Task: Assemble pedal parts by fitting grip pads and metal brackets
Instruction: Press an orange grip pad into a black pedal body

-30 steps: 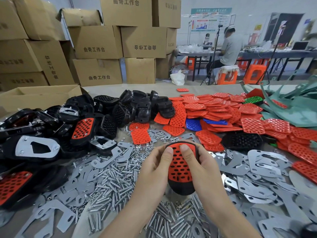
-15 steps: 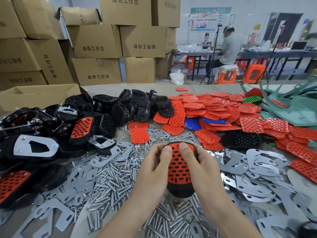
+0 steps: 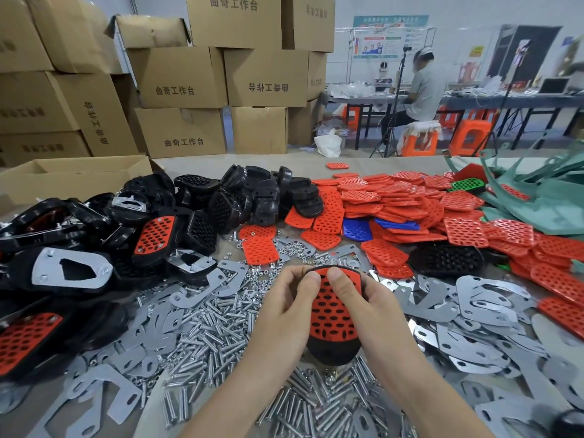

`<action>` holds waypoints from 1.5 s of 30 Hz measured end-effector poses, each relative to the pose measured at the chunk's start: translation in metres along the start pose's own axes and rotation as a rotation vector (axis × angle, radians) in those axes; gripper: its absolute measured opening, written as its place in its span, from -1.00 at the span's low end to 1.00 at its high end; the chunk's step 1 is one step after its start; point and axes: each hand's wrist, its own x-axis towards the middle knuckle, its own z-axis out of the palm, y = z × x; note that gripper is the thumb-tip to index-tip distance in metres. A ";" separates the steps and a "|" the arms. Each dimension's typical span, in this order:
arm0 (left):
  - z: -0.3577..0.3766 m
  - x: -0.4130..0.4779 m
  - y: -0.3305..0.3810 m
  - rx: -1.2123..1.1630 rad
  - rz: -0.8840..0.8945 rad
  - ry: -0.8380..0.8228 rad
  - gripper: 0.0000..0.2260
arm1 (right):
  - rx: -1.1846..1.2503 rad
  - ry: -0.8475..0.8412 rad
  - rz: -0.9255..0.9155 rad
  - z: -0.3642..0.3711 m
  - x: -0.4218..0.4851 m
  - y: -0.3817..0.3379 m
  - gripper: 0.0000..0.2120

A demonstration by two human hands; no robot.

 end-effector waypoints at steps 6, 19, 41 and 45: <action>0.002 -0.001 0.001 -0.053 -0.069 -0.016 -0.81 | -0.014 0.035 0.000 0.001 0.001 0.000 -0.65; 0.002 0.001 -0.006 0.024 -0.053 -0.008 -0.79 | -0.034 0.053 0.017 0.004 -0.001 0.003 -0.80; -0.005 0.003 -0.003 0.007 0.049 -0.081 -0.71 | 0.028 0.006 -0.058 -0.001 0.002 0.002 -0.71; -0.004 0.002 -0.006 0.049 0.091 -0.049 -0.73 | -0.008 -0.006 -0.101 -0.003 0.001 0.005 -0.71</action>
